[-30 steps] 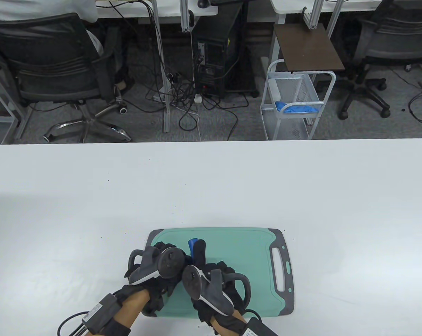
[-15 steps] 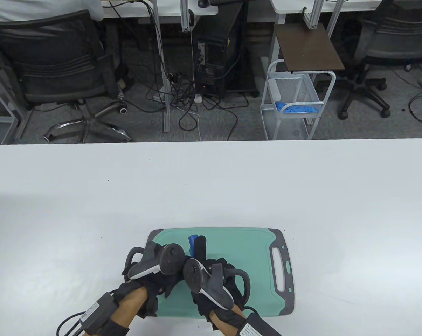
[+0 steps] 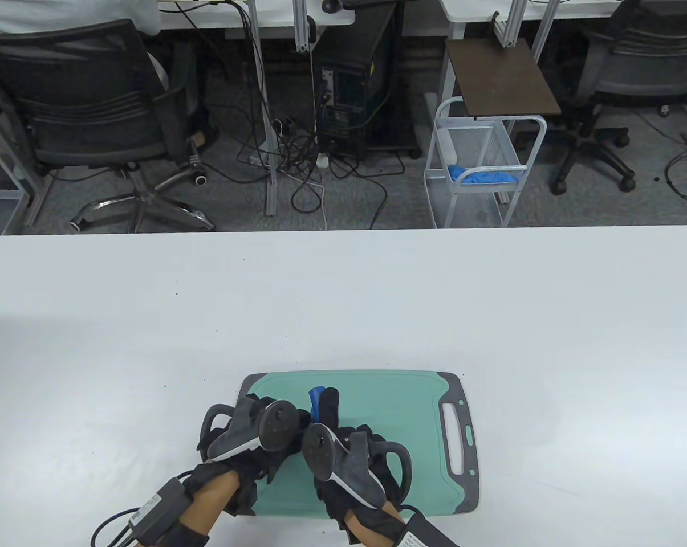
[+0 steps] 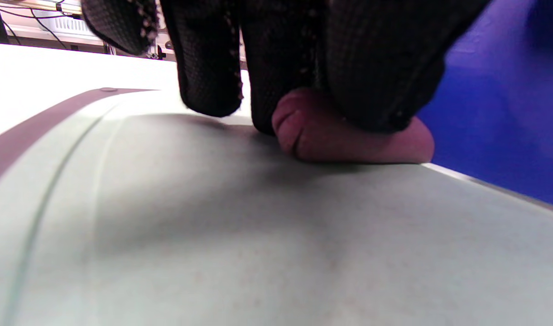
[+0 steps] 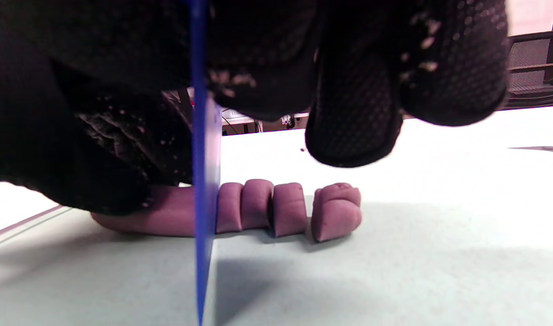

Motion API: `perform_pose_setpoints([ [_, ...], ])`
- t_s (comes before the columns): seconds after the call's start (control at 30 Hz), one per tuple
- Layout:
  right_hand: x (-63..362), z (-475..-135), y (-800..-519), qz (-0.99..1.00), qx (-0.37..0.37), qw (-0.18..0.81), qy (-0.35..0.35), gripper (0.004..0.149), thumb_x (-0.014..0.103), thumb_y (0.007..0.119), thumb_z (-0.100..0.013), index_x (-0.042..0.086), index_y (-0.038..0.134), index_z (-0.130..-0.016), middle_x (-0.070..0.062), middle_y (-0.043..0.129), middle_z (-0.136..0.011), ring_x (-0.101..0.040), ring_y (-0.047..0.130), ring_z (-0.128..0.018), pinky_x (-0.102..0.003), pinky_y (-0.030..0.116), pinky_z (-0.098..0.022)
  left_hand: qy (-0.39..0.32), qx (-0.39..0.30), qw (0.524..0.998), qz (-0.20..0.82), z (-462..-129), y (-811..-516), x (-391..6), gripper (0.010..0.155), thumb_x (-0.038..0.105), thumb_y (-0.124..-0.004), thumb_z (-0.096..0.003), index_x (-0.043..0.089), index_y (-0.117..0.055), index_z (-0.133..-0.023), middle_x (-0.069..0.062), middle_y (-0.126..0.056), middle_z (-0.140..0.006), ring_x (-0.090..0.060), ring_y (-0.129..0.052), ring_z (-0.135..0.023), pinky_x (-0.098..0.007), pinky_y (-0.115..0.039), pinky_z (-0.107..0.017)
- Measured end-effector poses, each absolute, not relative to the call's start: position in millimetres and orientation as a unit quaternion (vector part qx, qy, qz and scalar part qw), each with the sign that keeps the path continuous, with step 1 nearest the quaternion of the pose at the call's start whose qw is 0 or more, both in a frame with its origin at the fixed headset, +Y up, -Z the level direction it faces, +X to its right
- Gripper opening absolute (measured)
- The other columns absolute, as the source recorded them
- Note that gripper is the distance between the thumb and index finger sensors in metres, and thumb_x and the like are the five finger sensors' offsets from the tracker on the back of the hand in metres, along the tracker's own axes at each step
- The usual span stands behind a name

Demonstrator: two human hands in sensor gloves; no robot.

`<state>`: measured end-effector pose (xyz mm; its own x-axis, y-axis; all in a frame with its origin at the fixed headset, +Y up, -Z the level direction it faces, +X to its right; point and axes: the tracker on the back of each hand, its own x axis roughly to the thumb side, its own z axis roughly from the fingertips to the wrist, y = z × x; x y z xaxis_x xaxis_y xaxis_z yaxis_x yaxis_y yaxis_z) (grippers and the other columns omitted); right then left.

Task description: Slice plasticine roll into thin flakes

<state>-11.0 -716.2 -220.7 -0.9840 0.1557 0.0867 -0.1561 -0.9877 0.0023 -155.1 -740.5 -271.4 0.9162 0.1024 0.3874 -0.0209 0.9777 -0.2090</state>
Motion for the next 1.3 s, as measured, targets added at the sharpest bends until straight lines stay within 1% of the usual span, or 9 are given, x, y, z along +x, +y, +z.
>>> perform_pose_setpoints([
  [0.07, -9.6, -219.6, -713.3, 0.996, 0.041, 0.082, -0.006, 0.085, 0.039, 0.083, -0.041, 0.016, 0.030, -0.103, -0.005, 0.095, -0.037, -0.037, 0.100, -0.050, -0.057, 0.083, -0.039, -0.201, -0.099, 0.974, 0.031, -271.6, -740.4, -155.7, 0.053, 0.049, -0.093, -0.0309, 0.037, -0.087, -0.083, 0.010, -0.099, -0.086, -0.030, -0.092, -0.091, -0.060, -0.066, -0.073],
  [0.4, -3.7, -212.4, -697.5, 0.993, 0.034, 0.108, -0.018, 0.084, 0.040, 0.083, -0.041, 0.015, 0.031, -0.104, -0.005, 0.095, -0.037, -0.037, 0.101, -0.049, -0.057, 0.083, -0.039, -0.198, -0.097, 0.975, 0.039, -272.7, -740.4, -157.3, 0.050, 0.049, -0.094, -0.0303, 0.036, -0.091, -0.079, 0.010, -0.100, -0.084, -0.030, -0.093, -0.091, -0.060, -0.066, -0.073],
  [0.83, -6.9, -207.7, -696.8, 0.993, 0.041, 0.108, 0.011, 0.084, 0.040, 0.083, -0.041, 0.014, 0.033, -0.103, -0.005, 0.096, -0.036, -0.037, 0.101, -0.048, -0.056, 0.084, -0.038, -0.195, -0.098, 0.975, 0.047, -274.0, -740.3, -158.7, 0.048, 0.050, -0.094, -0.0304, 0.037, -0.093, -0.077, 0.011, -0.101, -0.083, -0.030, -0.093, -0.090, -0.060, -0.066, -0.073],
  [1.3, -10.2, -206.2, -694.9, 0.995, 0.044, 0.094, 0.011, 0.084, 0.040, 0.083, -0.041, 0.014, 0.032, -0.104, -0.005, 0.096, -0.037, -0.037, 0.101, -0.048, -0.057, 0.083, -0.038, -0.194, -0.098, 0.975, 0.049, -274.6, -740.6, -159.5, 0.048, 0.050, -0.094, -0.0303, 0.037, -0.093, -0.076, 0.011, -0.101, -0.083, -0.029, -0.093, -0.090, -0.059, -0.067, -0.073],
])
